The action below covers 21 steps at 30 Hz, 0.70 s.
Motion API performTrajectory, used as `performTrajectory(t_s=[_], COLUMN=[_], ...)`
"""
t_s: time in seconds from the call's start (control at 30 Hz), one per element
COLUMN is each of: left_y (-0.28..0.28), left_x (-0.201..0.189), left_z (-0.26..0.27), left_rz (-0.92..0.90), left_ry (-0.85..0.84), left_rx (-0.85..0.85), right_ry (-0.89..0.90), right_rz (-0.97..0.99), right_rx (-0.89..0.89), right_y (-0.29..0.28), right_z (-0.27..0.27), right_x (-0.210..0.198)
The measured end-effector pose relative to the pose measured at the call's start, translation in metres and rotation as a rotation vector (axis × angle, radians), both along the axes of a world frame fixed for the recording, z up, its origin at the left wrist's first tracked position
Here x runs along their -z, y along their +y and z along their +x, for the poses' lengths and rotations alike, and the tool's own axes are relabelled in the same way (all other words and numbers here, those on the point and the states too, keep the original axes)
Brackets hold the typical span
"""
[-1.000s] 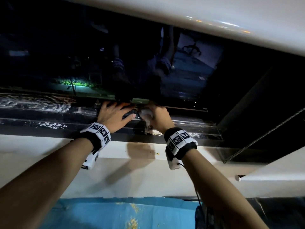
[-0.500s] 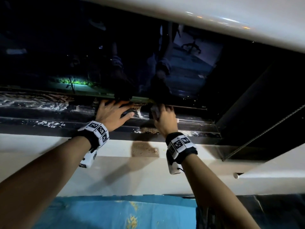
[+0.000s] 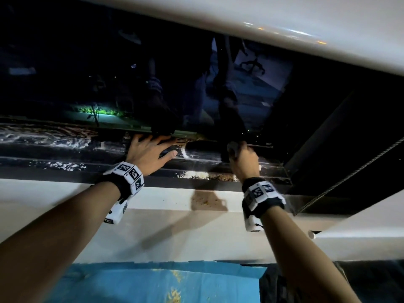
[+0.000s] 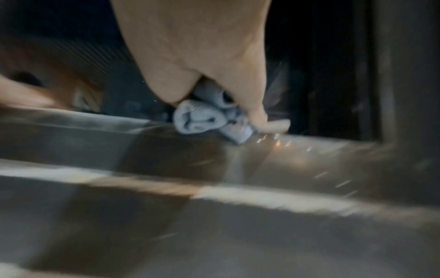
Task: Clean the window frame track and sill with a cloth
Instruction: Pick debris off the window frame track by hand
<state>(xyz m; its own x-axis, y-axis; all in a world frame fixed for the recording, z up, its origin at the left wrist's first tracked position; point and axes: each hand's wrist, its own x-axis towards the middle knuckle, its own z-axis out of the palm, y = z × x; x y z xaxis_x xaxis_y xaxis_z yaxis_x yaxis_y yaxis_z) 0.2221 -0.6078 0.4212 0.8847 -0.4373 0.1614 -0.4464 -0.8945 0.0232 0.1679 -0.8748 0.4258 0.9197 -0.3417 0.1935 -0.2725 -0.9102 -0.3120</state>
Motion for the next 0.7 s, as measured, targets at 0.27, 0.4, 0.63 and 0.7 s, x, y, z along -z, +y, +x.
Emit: performTrajectory(t_s=[0.27, 0.4, 0.63, 0.7], left_y=[-0.001, -0.001, 0.001, 0.001], left_x=[0.000, -0.001, 0.000, 0.000], left_z=[0.000, 0.000, 0.001, 0.001], left_rz=[0.018, 0.021, 0.028, 0.028], left_ry=[0.004, 0.004, 0.036, 0.034], left_rx=[-0.006, -0.001, 0.000, 0.001], right_ry=[-0.061, -0.060, -0.036, -0.014], right_rz=[0.086, 0.291, 0.093, 0.091], right_rx=[-0.263, -0.595, 0.085, 0.186], right_y=[0.082, 0.054, -0.046, -0.035], right_z=[-0.013, -0.033, -0.016, -0.011], right_x=[0.007, -0.019, -0.006, 0.005])
